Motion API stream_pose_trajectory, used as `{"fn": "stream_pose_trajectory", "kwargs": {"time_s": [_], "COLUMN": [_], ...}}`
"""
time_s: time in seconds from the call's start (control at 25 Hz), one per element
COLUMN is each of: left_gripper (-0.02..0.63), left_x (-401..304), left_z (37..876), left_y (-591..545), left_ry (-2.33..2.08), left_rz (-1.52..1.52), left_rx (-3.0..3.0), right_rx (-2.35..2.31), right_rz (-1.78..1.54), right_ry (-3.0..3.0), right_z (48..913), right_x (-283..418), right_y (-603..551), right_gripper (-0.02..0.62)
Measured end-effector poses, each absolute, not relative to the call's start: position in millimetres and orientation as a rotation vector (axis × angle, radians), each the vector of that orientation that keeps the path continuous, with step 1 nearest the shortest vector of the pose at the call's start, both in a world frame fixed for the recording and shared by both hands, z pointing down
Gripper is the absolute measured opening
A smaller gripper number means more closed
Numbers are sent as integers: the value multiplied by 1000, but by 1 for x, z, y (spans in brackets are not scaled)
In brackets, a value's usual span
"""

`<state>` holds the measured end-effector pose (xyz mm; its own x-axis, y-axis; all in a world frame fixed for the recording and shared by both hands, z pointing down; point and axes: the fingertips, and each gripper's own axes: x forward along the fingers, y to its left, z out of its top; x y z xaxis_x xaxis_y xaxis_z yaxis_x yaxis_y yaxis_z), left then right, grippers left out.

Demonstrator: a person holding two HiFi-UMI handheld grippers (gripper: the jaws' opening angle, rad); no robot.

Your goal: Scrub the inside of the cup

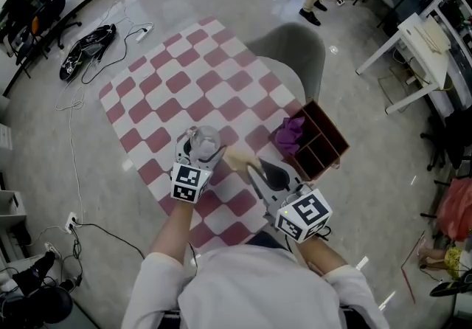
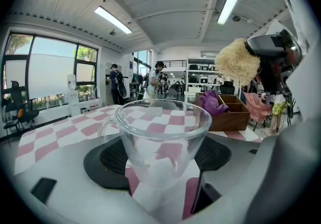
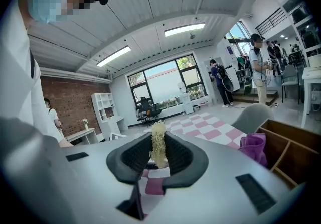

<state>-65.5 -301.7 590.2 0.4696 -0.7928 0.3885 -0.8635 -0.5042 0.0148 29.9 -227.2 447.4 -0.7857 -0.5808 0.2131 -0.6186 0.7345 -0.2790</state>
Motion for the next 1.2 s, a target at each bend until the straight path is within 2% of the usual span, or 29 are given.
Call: {"fn": "stream_pose_trajectory", "kwargs": {"time_s": [1.2], "left_gripper": [374], "left_x": [-62], "left_z": [620], "left_y": [-313], "left_ry": [-1382], "left_rz": [456], "left_rx": [2488], "right_rx": [942], "right_rz": [544], "right_ry": [-2783], "right_z": [465], "right_x": [20], "right_y": [-237], "right_gripper": [87]}}
